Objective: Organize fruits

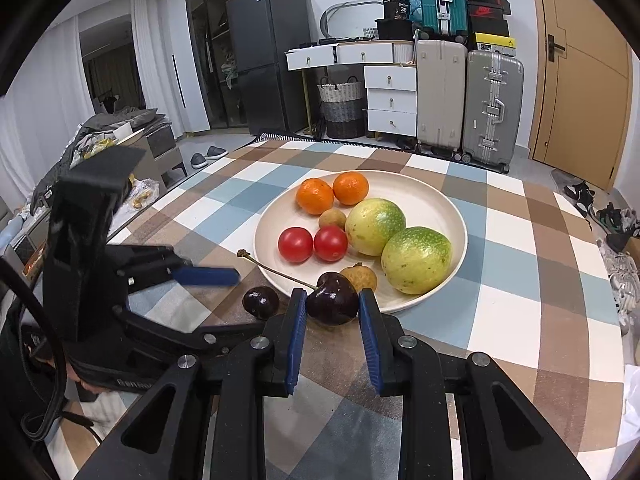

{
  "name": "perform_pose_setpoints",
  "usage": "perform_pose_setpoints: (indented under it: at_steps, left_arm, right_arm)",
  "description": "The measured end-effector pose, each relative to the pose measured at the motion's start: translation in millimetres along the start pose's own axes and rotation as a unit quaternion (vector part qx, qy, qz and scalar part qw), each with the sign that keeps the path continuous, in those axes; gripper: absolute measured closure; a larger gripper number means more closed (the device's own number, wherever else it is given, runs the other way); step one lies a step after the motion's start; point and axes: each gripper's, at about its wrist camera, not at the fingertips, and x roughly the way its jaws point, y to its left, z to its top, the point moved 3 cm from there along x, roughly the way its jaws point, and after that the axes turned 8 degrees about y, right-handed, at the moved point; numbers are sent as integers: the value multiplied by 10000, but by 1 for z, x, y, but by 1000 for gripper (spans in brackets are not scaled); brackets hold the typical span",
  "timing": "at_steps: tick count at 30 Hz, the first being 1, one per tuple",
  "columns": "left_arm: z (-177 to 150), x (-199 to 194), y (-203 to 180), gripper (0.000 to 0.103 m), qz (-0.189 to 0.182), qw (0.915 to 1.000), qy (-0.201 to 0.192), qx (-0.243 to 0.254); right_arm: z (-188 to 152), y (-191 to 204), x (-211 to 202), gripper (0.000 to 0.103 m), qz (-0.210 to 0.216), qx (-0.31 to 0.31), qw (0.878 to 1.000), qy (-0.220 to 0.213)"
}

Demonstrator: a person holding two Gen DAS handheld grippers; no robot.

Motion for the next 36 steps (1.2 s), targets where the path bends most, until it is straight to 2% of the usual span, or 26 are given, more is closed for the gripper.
perform_pose_setpoints:
  at_steps: [1,3,6,7,18,31,36]
  left_arm:
    - [0,0,-2,56,-9,10000,-16,48]
    - [0,-1,-4,60,-34,10000,-18,75]
    - [1,-1,-7,77,-205,9997,-41,88]
    - [0,-1,-8,79,-189,9998,-43,106]
    - [-1,-14,-7,79,-258,9993,-274,81]
    - [8,-50,3,82,-398,9959,-804,-147]
    - [3,-41,2,82,-273,9982,-526,-44]
  right_arm:
    - [0,-1,0,77,-8,16,10000,3]
    - [0,-2,1,77,-25,40,10000,-5]
    - [0,-3,1,77,-30,51,10000,1]
    - [0,-3,1,77,-20,49,10000,8]
    - [0,-6,1,77,6,89,10000,-31]
    - [9,-14,-16,77,144,343,9983,-451]
    - [9,-18,-12,77,97,396,9985,-362]
